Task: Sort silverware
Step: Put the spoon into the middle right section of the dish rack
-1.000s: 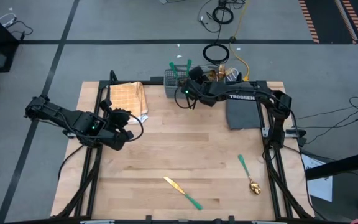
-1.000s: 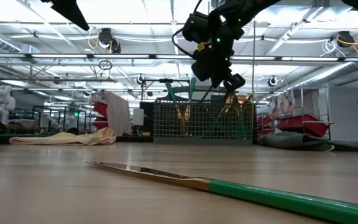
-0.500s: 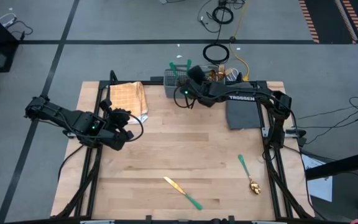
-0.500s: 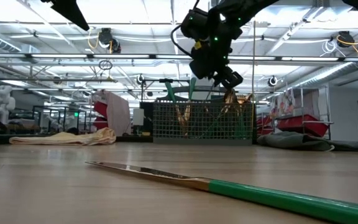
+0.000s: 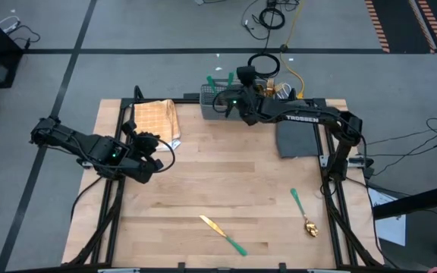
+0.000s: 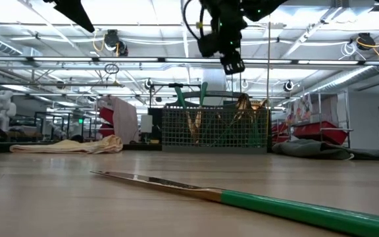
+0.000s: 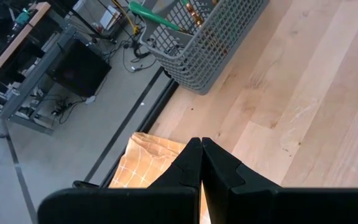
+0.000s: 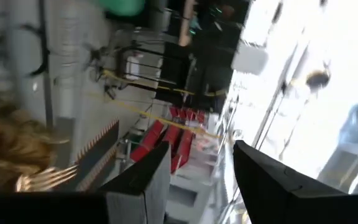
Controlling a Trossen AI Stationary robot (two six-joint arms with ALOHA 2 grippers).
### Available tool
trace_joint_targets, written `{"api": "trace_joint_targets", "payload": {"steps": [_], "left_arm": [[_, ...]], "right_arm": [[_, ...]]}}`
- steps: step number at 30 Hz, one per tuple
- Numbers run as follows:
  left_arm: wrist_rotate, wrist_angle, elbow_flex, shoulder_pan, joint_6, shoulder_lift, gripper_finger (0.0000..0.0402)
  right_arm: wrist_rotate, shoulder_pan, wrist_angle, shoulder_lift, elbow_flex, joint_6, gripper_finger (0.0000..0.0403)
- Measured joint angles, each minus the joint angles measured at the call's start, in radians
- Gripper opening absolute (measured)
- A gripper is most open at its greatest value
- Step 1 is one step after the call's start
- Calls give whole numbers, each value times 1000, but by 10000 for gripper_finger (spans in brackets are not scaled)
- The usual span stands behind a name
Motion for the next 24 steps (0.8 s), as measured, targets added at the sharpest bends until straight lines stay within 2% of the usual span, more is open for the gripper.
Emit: {"api": "trace_joint_targets", "payload": {"steps": [4, 7, 9, 12, 14, 16, 20, 24], "left_arm": [[0, 2, 0, 0, 0, 0, 8], [0, 10, 0, 0, -1, 0, 8], [2, 16, 0, 0, 0, 0, 8], [7, 18, 0, 0, 0, 0, 8], [7, 18, 0, 0, 0, 0, 8], [7, 18, 0, 0, 4, 0, 8], [8, 18, 0, 0, 4, 0, 8], [24, 18, 0, 0, 5, 0, 8]], "right_arm": [[67, 20, 93, -46, 0, 97, 164], [124, 77, 81, -93, 0, 312, 164], [175, 138, -17, -114, 1, 483, 164], [228, 259, -270, -131, 0, 703, 164], [192, 349, -448, -134, 0, 931, 161], [42, 429, -636, -134, 0, 1257, 153], [-391, 536, -956, -134, 0, 1904, 134], [-787, 654, -1183, -133, 0, 2324, 121]]}}
